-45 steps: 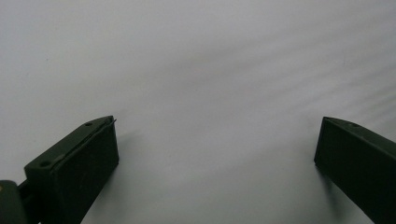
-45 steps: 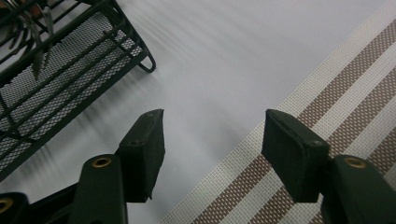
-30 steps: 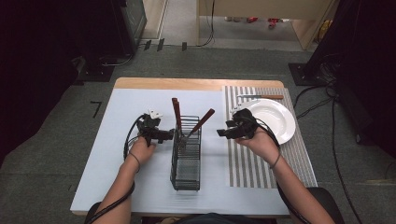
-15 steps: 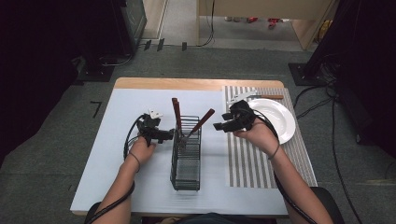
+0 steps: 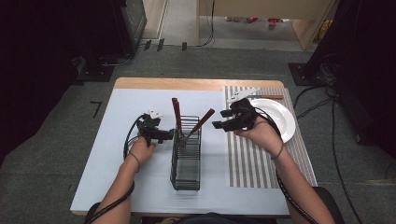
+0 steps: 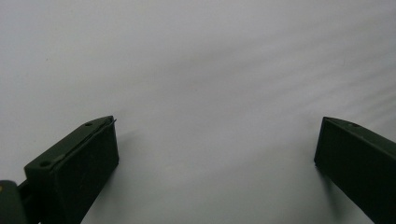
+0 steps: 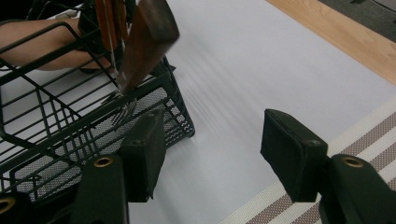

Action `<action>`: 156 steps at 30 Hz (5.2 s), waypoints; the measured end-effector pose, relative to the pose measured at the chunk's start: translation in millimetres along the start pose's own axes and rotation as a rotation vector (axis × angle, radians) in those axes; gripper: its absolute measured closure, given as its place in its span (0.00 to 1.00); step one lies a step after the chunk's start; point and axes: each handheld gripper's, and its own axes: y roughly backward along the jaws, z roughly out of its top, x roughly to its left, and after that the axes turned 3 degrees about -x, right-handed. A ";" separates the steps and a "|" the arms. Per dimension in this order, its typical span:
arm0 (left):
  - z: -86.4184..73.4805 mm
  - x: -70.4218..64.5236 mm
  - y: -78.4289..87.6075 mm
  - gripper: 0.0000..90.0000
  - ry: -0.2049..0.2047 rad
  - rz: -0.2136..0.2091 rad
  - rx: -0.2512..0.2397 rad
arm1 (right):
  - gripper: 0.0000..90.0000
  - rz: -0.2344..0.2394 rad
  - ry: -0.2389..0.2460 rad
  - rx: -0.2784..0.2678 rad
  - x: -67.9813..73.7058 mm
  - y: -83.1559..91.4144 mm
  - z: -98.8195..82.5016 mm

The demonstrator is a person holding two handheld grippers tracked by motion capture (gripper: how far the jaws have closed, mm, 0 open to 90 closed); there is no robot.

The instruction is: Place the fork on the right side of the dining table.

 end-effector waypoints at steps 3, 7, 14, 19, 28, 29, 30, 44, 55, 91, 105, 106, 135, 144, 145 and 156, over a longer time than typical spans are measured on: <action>0.0 0.0 0.0 0.00 0.000 0.000 0.000 | 0.45 0.005 0.010 -0.007 3.6 1.7 3.6; 0.0 0.0 0.0 0.00 0.000 0.000 0.000 | 0.45 0.016 0.033 -0.009 9.1 2.7 8.8; -0.2 -0.3 -0.3 0.00 0.003 0.002 -0.004 | 0.47 0.027 0.062 -0.038 13.9 7.5 21.5; -0.1 -0.3 -0.1 0.00 0.003 0.001 -0.003 | 0.50 0.028 0.086 -0.071 15.4 7.8 29.8; -0.1 -0.1 0.1 0.00 0.000 0.000 -0.001 | 0.71 0.067 0.083 -0.086 16.8 4.3 34.1; -0.1 -0.1 0.1 0.00 0.000 0.000 -0.001 | 0.73 0.072 0.084 -0.085 17.2 4.7 33.5; -0.1 -0.1 0.0 0.00 0.000 0.000 -0.001 | 0.77 0.080 0.077 -0.080 17.7 6.1 32.8; -0.1 -0.1 -0.1 0.00 0.000 0.001 -0.002 | 0.86 0.179 0.058 -0.078 27.9 20.6 32.8; -0.1 -0.1 -0.1 0.00 0.001 0.001 -0.002 | 0.91 0.228 0.046 -0.124 36.6 32.6 39.1; 0.0 0.0 -0.1 0.00 0.000 0.001 -0.002 | 0.91 0.123 -0.035 -0.374 10.3 134.2 30.9; 0.1 0.0 -0.1 0.00 0.000 0.000 -0.001 | 0.91 0.042 -0.103 -0.371 -3.3 157.6 3.5; 0.1 0.0 -0.1 0.00 0.001 0.000 -0.001 | 0.91 0.038 -0.110 -0.365 -4.8 157.2 1.6; 0.0 -0.1 -0.1 0.00 0.000 0.001 -0.001 | 0.91 -0.060 -0.212 -0.290 -16.2 162.1 -50.0; 0.0 -0.2 -0.2 0.00 0.001 0.001 -0.002 | 0.91 -0.066 -0.237 -0.261 -13.7 157.5 -67.2; 0.0 -0.2 -0.1 0.00 0.000 0.001 -0.002 | 0.91 -0.066 -0.240 -0.257 -13.0 157.8 -68.5; 0.0 -0.2 -0.2 0.00 0.000 0.001 -0.001 | 0.90 -0.107 -0.271 -0.233 -9.6 165.8 -89.3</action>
